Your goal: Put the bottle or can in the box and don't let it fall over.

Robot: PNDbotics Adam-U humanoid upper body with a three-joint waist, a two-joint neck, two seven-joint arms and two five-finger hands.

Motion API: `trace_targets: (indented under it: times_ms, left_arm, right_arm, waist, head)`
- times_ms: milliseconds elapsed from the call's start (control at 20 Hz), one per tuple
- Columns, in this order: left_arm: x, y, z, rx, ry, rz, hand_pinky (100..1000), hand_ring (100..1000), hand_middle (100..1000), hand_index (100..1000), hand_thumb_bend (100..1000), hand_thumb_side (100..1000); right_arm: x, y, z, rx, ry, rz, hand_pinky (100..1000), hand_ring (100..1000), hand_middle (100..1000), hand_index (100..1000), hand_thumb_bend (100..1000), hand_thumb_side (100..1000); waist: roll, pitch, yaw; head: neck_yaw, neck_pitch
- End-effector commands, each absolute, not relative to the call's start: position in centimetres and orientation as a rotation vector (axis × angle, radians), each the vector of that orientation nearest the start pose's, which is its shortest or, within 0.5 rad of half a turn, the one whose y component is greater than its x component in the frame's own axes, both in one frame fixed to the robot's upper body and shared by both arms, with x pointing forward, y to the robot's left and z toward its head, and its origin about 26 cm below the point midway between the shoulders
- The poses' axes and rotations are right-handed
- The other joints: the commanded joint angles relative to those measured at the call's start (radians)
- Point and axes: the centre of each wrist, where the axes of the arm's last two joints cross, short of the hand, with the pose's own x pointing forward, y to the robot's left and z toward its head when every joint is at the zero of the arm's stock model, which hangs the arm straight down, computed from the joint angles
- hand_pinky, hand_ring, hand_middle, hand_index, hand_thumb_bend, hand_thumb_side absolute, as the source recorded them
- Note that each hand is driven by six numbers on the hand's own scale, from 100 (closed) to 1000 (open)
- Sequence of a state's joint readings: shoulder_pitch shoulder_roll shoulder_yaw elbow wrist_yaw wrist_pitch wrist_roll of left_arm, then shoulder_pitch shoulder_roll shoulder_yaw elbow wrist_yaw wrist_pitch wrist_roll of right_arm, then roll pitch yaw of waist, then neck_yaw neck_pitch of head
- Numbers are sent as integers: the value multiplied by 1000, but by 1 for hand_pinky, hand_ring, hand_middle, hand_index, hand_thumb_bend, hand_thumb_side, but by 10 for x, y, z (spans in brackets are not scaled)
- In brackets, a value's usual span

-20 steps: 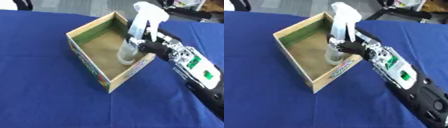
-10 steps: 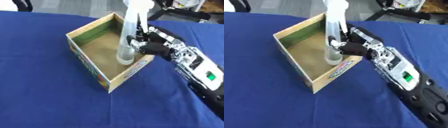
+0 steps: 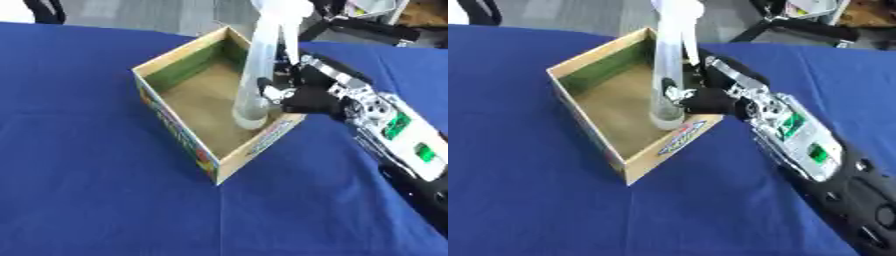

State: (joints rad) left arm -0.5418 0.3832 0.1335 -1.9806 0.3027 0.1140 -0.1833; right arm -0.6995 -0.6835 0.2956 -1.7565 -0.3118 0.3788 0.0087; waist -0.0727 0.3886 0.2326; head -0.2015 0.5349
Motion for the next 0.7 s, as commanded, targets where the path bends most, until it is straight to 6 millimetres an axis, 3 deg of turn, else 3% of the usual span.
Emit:
trace_targets:
  times_ms: [50,700]
  left_arm:
    - [306,282,292,-118,-2398,-458,1000,1000,1000,926,257,180]
    - [305,288,286,-85,-2379,-445,1000,1000,1000,926,256,172]
  right_arm:
    - [347,-244,284,-143,-1881,734,1000,1000,1000,1000,100,213]
    - [336,-246,277,-80,-1900,680,1000,1000,1000,1000,100,244]
  waist:
    - [5,-38,-4]
    - [12,-56,-27]
  head:
    - [6,4]
    - [18,18]
